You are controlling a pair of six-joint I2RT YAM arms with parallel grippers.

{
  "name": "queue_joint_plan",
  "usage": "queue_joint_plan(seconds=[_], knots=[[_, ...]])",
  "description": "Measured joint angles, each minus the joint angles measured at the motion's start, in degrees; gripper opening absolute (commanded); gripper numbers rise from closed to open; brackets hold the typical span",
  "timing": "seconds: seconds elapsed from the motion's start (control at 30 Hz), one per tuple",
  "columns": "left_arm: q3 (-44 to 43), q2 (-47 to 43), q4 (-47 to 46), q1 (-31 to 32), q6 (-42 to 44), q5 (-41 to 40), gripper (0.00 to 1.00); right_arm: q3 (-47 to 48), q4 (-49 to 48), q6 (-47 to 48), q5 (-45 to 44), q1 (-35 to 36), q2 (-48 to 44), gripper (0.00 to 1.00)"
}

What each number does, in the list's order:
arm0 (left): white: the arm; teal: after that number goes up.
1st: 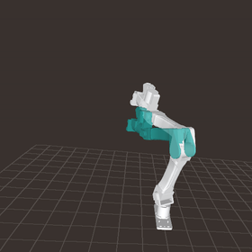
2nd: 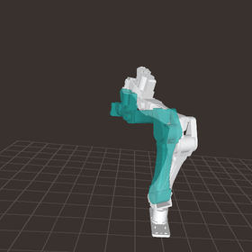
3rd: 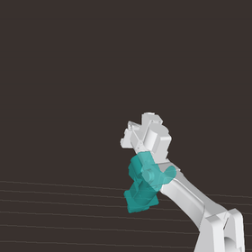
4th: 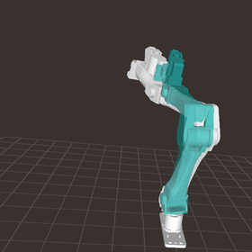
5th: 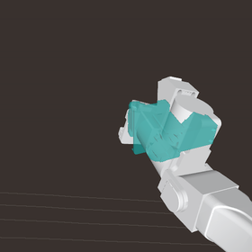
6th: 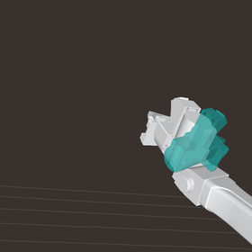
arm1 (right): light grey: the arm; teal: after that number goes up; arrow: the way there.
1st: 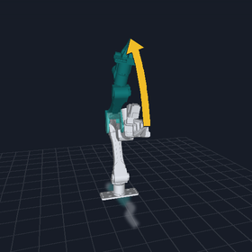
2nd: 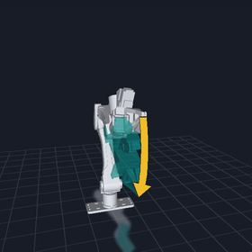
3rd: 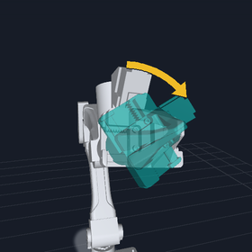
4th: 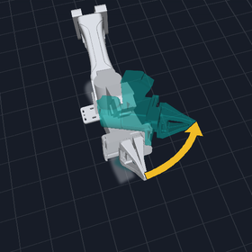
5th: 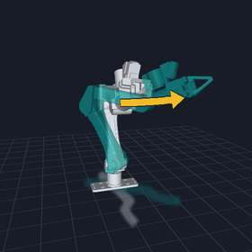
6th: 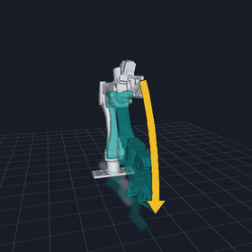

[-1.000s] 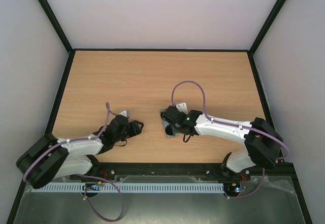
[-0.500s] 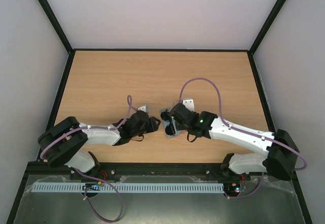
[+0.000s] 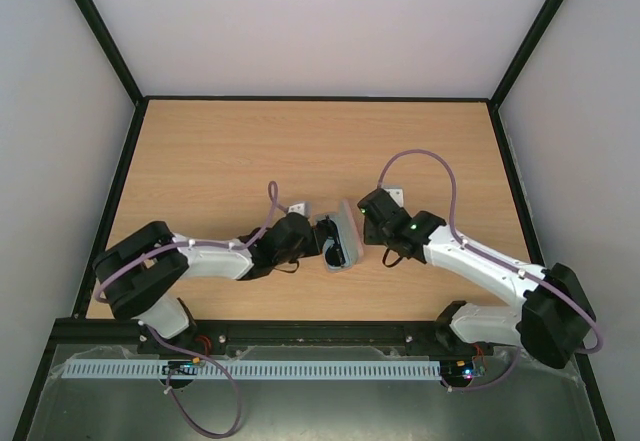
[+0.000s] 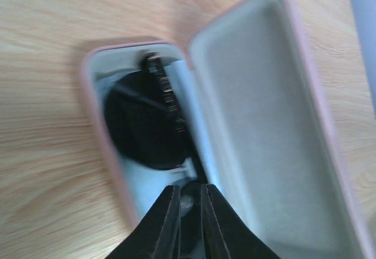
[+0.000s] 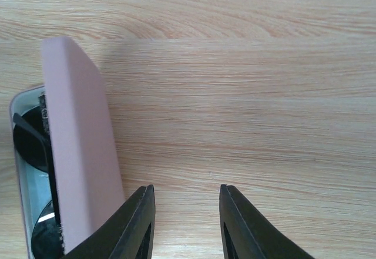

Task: Organize the sunglasses
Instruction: Adjust the sunglasses in the sunglasses case.

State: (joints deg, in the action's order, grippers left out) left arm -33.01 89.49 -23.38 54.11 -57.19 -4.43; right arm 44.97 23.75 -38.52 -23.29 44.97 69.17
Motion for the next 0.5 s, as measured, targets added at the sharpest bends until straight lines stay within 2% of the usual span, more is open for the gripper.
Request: queue_joint_plan(seconds=[0.2,0.5], knots=[[-5.49,4.39,-0.28,1.42,0.04,0.61,0.13,-1.46,-3.1,1.05,3.74,-3.26,0.92,0.31],[-6.05,7.69,0.11,1.55,-0.02,1.33,0.13,-2.43,-6.51,2.6,6.75,-3.67,3.61,0.31]])
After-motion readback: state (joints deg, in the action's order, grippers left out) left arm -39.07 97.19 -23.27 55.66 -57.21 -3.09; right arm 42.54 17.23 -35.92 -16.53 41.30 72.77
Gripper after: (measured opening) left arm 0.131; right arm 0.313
